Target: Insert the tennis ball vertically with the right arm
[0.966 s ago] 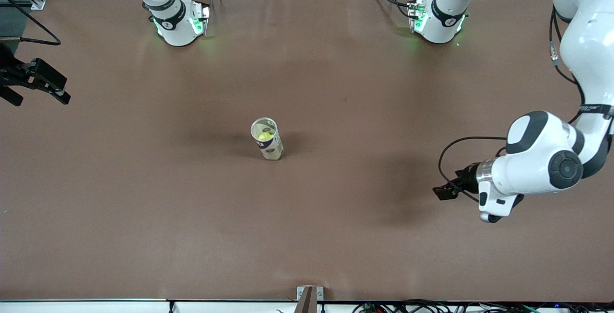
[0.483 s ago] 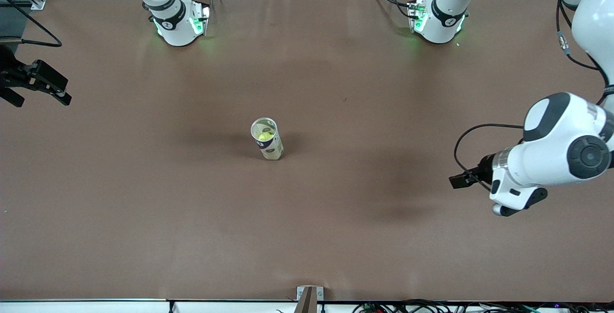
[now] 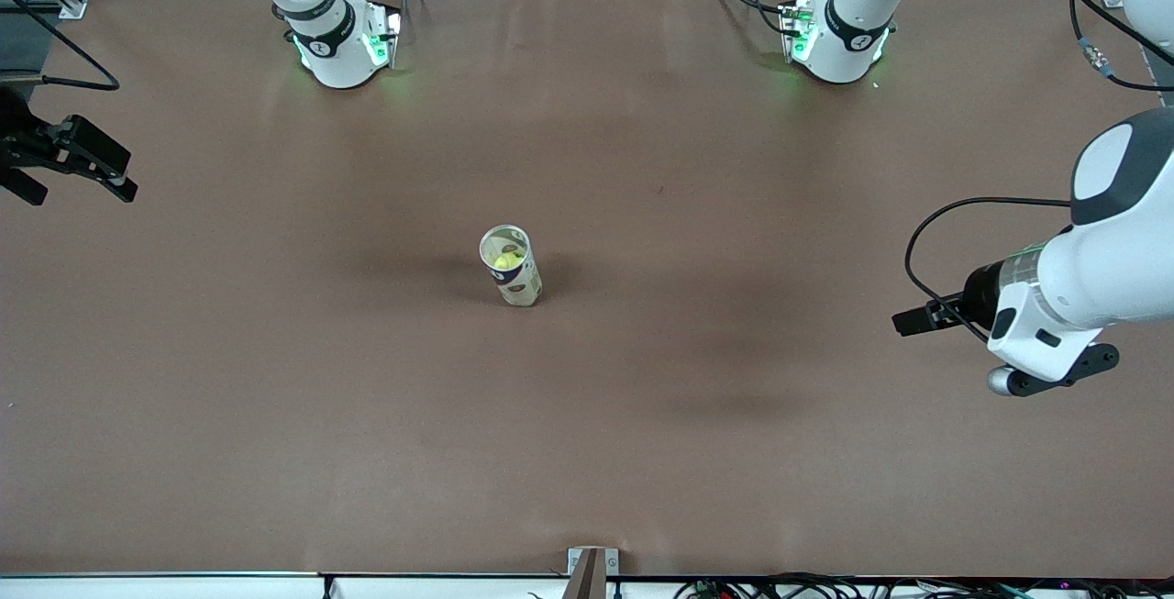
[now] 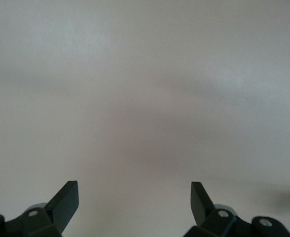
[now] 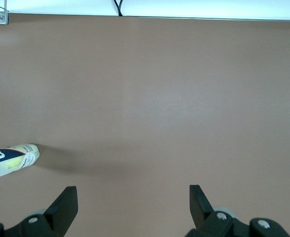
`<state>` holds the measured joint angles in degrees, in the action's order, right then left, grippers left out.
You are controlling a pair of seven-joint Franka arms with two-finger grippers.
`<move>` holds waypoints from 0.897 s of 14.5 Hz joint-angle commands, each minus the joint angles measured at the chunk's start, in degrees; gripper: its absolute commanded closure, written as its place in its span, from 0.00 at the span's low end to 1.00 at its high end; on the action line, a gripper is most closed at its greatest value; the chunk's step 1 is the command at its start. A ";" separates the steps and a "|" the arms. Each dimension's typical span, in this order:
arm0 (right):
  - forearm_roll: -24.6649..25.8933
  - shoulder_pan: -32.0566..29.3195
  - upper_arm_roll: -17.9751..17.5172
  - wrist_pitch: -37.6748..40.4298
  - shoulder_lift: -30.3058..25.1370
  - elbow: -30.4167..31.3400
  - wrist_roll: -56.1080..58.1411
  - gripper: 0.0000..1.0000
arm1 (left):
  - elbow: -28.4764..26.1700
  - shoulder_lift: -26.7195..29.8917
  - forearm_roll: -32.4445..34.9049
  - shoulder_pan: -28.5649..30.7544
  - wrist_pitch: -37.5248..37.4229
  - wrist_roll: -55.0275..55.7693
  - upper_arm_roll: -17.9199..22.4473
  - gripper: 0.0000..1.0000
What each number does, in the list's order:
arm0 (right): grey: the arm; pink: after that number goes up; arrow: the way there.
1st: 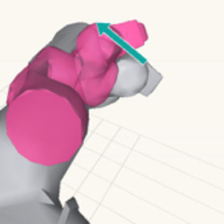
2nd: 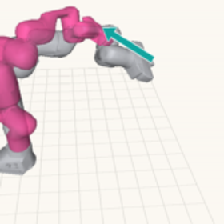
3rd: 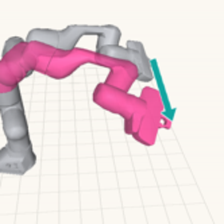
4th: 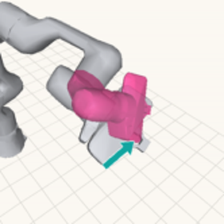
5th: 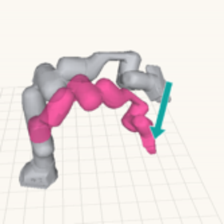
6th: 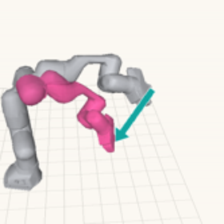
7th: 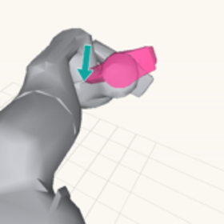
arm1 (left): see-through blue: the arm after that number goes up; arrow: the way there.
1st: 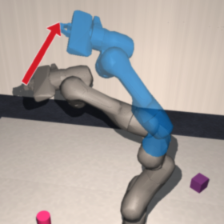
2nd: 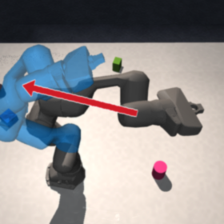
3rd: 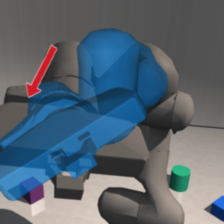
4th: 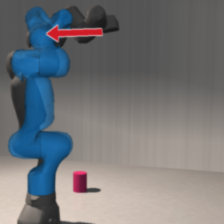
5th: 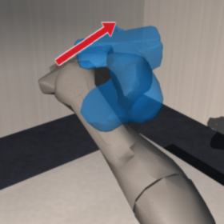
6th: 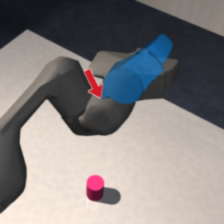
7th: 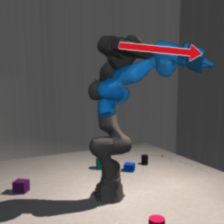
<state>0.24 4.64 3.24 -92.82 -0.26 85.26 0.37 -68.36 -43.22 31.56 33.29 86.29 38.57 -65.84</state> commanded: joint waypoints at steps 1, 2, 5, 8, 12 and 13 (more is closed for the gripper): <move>0.03 -0.24 -0.25 -0.17 -0.10 -0.01 -0.19 0.00 | 5.94 -0.11 0.00 -2.96 -1.48 -4.28 2.62 0.00; 0.03 -0.24 -0.25 -0.17 -0.01 -0.01 -0.19 0.00 | 6.92 -0.03 -0.26 -4.10 -1.48 -5.42 4.90 0.00; 0.03 -0.24 -0.25 -0.17 -0.01 0.08 -0.19 0.00 | 7.45 0.15 -0.09 -4.64 -1.48 -10.25 5.89 0.00; 0.03 -0.16 -0.25 -0.17 -0.01 -0.01 -0.19 0.00 | 8.51 3.04 -0.79 -5.51 -3.23 -17.69 10.09 0.00; 0.03 -0.07 -0.25 -0.17 -0.01 -0.01 -0.19 0.00 | 8.51 11.99 -16.91 -11.56 -3.24 -30.98 32.81 0.00; 0.03 -0.07 -0.25 -0.17 -0.01 -0.01 -0.19 0.00 | 8.34 13.67 -21.66 -13.59 -3.06 -32.66 38.71 0.00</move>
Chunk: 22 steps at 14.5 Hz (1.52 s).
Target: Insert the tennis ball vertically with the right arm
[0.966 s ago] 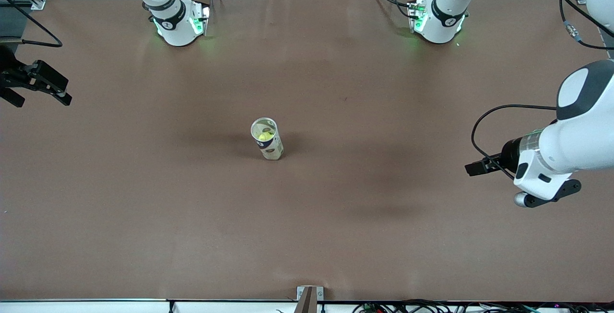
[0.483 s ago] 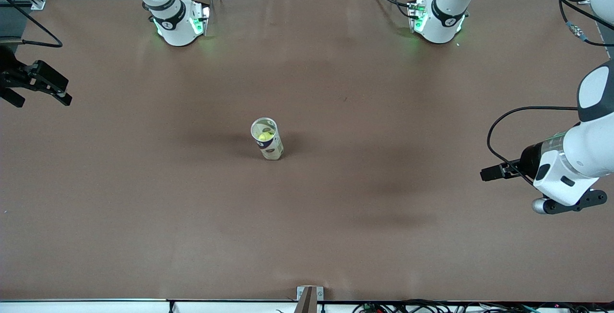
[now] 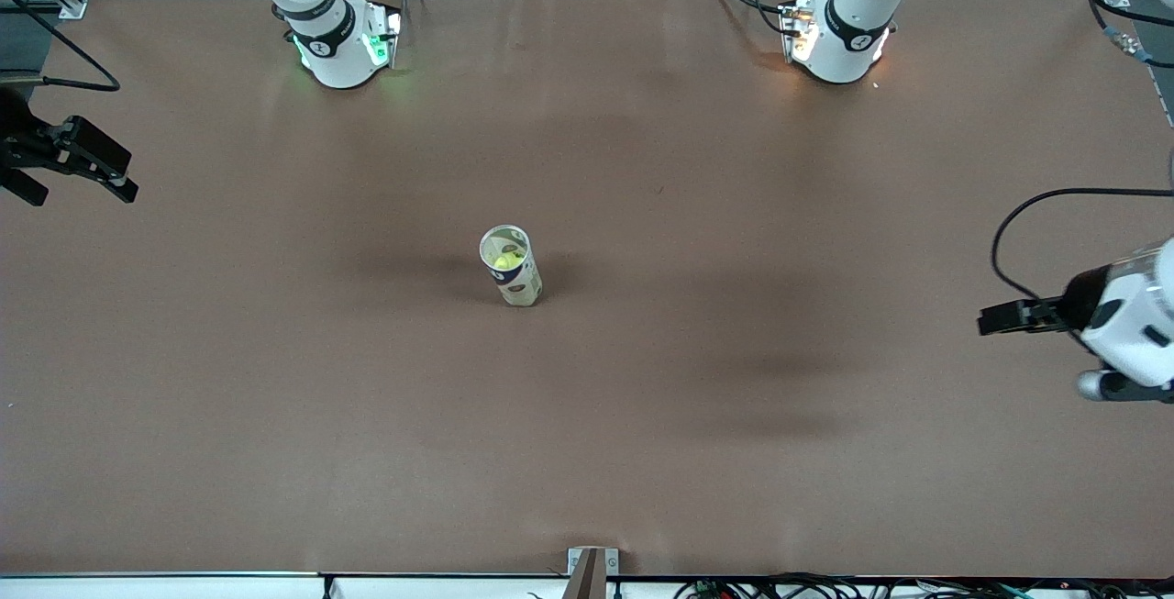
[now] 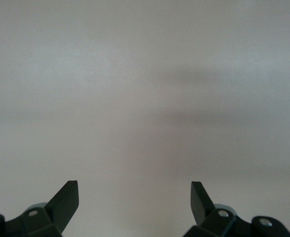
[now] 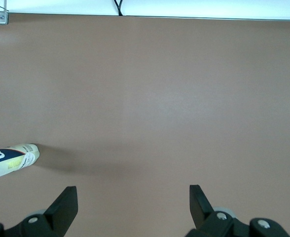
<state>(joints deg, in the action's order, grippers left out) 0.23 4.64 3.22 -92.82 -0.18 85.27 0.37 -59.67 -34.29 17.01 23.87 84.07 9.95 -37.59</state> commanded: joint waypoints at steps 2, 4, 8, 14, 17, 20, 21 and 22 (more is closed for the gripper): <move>0.03 -0.07 -0.24 -0.26 -0.08 0.08 -0.19 0.00 | -0.62 7.03 -13.91 -8.56 -0.84 -5.81 19.79 0.00; 0.03 -0.07 -0.24 -0.26 -0.08 -0.01 -0.19 0.00 | -0.97 9.23 -14.20 -13.74 -1.11 -9.93 26.22 0.00; 0.03 0.01 -0.24 -0.26 -0.08 -0.01 -0.19 0.00 | -1.15 11.35 -14.90 -19.04 -2.25 -10.74 31.61 0.00; -0.06 0.01 -0.24 -0.17 -0.08 -0.01 -0.19 0.00 | -1.24 13.71 -17.62 -26.76 -5.05 -12.67 35.36 0.00; -0.06 0.10 -0.24 -0.17 -0.08 -0.01 -0.19 0.00 | -1.76 16.53 -19.73 -26.51 -6.37 -11.98 36.62 0.00; -0.06 0.10 -0.24 -0.17 -0.08 -0.01 -0.19 0.00 | -4.74 19.08 -19.82 -25.99 -6.64 -8.28 36.36 0.00; 0.03 0.10 -0.24 -0.17 -0.08 -0.01 -0.19 0.00 | -6.41 20.57 -19.82 -25.46 -6.64 -8.02 35.83 0.00; -0.06 0.10 -0.32 -0.17 -0.08 -0.01 -0.28 0.00 | -8.17 21.89 -19.82 -24.59 -6.56 -7.84 35.13 0.00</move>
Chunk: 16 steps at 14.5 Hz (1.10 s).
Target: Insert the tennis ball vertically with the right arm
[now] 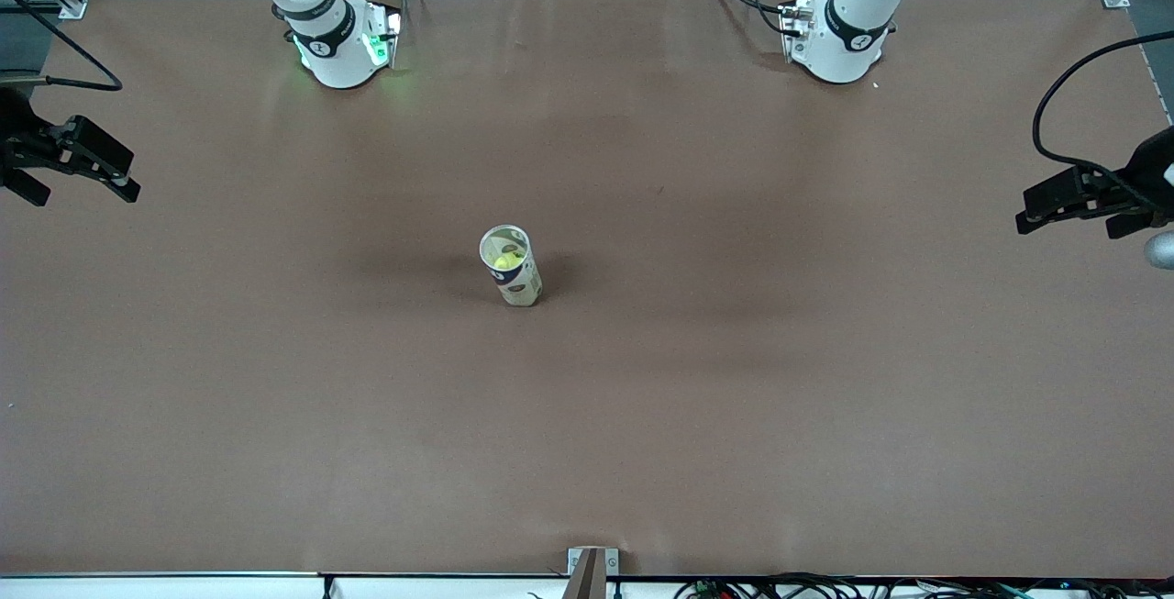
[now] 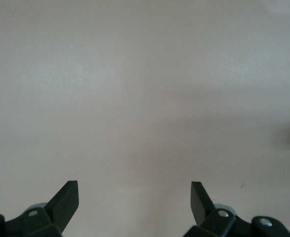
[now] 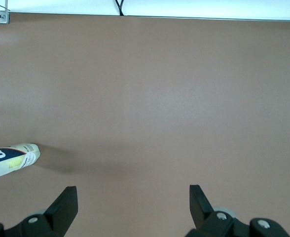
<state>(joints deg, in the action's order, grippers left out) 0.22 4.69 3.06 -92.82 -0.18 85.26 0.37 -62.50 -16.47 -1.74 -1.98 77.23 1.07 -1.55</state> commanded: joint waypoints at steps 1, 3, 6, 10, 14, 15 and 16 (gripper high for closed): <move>0.05 0.06 -0.16 -0.17 -0.09 -0.01 -0.28 0.00 | -6.83 5.55 -1.07 2.24 0.38 1.04 -1.52 0.00; 0.05 0.06 -0.08 -0.17 -0.09 -0.01 -0.28 0.00 | -9.90 7.84 -1.07 2.60 0.82 0.95 -1.79 0.00; 0.05 0.15 -0.08 -0.17 -0.09 -0.01 -0.37 0.00 | -18.85 14.15 -0.98 2.60 4.93 0.42 -1.70 0.00; 0.05 0.06 -0.08 -0.08 -0.09 -0.01 -0.45 0.00 | -26.88 19.89 -0.98 3.12 8.38 0.16 -1.61 0.00; 0.05 0.15 -0.16 -0.17 -0.09 -0.01 -0.28 0.00 | -27.06 20.95 -0.19 3.30 7.85 0.33 -1.26 0.00; 0.05 0.15 -0.16 -0.17 -0.09 -0.01 -0.28 0.00 | -26.97 20.95 0.16 3.30 7.50 0.42 -1.17 0.00; 0.05 0.15 -0.16 -0.17 -0.17 -0.01 -0.37 0.00 | -26.88 20.95 0.34 3.30 7.06 0.42 -1.17 0.00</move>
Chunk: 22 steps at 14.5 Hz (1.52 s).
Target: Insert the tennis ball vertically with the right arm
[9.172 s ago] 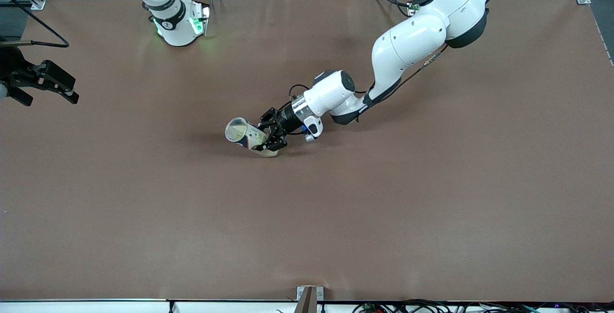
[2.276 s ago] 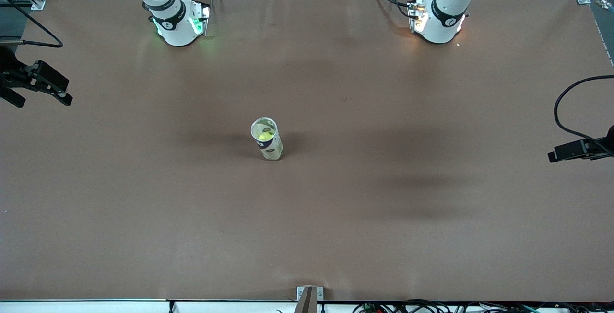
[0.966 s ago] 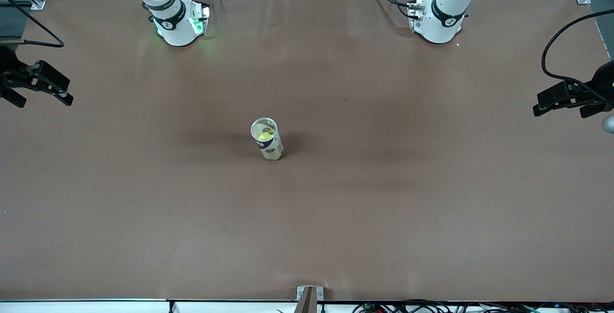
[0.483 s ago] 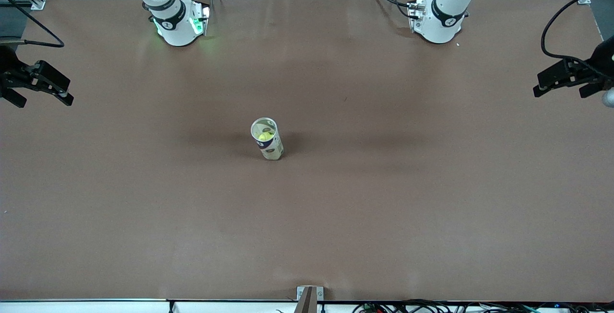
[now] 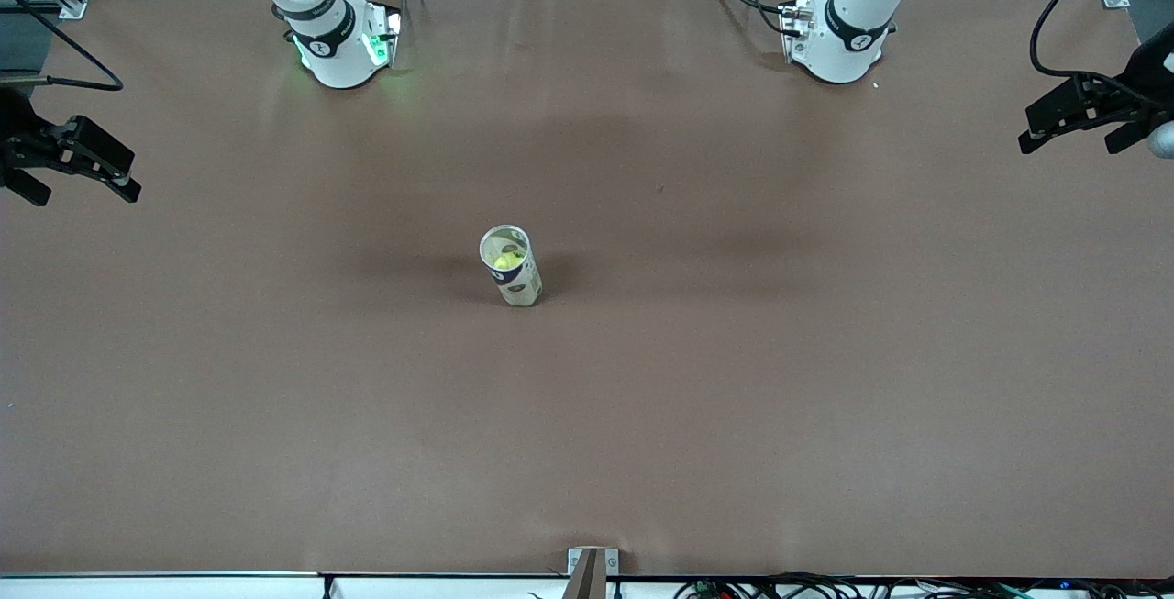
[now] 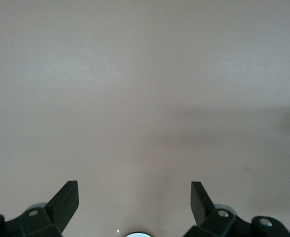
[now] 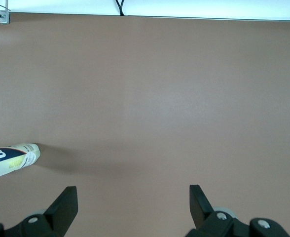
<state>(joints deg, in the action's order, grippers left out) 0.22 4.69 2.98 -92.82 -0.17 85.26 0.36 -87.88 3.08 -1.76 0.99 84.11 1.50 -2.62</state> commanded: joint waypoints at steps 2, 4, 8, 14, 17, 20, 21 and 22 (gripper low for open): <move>-0.04 0.14 -0.08 -0.08 -0.18 -0.62 -0.36 0.00 | -1.50 1.92 1.84 0.24 -0.53 0.00 -0.20 0.00; 0.05 0.14 -0.08 -0.08 -0.09 -0.80 -0.36 0.00 | -1.07 2.28 1.85 0.24 -0.53 -0.18 -0.46 0.00; 0.05 0.14 -0.08 -0.08 -0.18 -0.80 -0.36 0.00 | -0.89 2.54 1.76 0.24 -0.53 -0.18 -0.72 0.00; 0.05 0.14 -0.08 -0.08 -0.09 -0.80 -0.36 0.00 | -0.97 3.42 1.67 0.42 -0.70 -0.18 -0.72 0.00; 0.05 0.14 -0.08 -0.08 -0.09 -0.71 -0.36 0.00 | -0.97 3.51 1.67 0.42 -0.70 -0.18 -0.72 0.00; -0.04 0.14 -0.08 -0.08 -0.09 -0.80 -0.36 0.00 | -1.15 3.51 1.76 0.42 -0.70 -0.18 -0.72 0.00; 0.05 0.14 -0.08 -0.08 -0.18 -0.80 -0.36 0.00 | -1.15 3.51 1.76 0.42 -0.70 -0.18 -0.72 0.00; 0.05 0.14 -0.08 -0.08 -0.09 -0.80 -0.36 0.00 | -1.15 3.51 1.85 0.42 -0.70 -0.09 -0.72 0.00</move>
<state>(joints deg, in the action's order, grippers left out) 0.22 4.69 2.97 -92.89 -0.18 84.74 0.36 -87.97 5.24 -0.99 1.06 83.66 1.50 -2.92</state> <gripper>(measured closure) 0.000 0.000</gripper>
